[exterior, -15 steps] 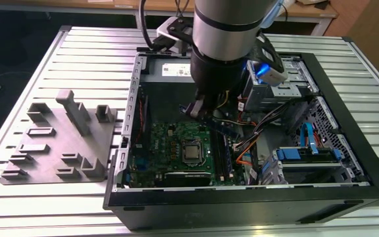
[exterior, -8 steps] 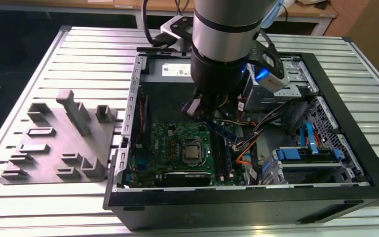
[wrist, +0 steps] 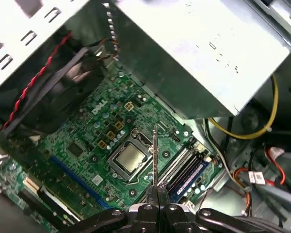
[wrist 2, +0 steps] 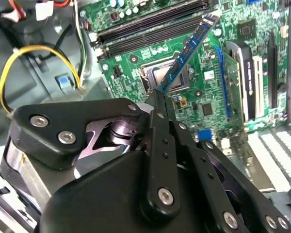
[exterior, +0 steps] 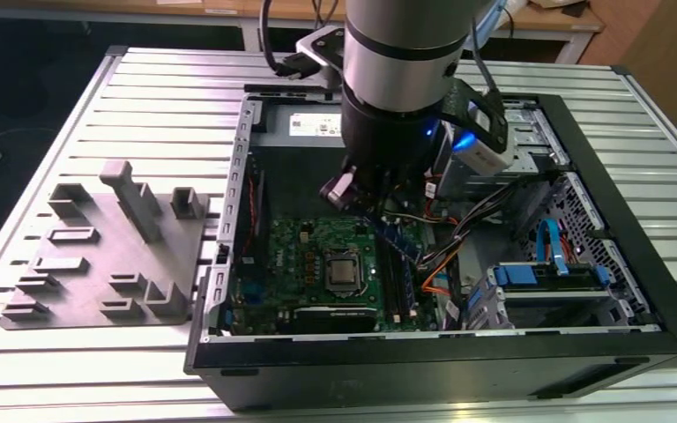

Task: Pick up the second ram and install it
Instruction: 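Insert the second ram into the second slot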

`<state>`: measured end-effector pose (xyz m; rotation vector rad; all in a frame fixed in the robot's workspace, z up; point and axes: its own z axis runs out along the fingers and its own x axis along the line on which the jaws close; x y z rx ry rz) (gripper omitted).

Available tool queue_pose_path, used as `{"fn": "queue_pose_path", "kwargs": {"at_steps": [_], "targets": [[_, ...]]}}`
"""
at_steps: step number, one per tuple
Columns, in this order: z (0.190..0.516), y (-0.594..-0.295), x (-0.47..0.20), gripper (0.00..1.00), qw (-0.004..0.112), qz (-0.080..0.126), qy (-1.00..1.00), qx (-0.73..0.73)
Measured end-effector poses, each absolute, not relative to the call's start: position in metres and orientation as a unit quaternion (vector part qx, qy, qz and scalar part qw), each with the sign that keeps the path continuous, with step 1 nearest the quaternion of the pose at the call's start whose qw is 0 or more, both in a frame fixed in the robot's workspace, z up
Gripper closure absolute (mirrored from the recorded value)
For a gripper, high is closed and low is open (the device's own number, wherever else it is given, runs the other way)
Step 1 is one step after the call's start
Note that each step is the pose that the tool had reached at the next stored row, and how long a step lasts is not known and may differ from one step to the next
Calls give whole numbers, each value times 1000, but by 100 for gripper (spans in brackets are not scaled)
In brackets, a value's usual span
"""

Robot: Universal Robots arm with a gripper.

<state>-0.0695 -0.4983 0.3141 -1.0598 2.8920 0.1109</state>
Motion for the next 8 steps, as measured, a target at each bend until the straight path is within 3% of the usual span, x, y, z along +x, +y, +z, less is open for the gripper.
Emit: {"fn": "queue_pose_path", "kwargs": {"at_steps": [8], "targets": [[312, -498, -69, 92, 32, 34, 960, -275]]}}
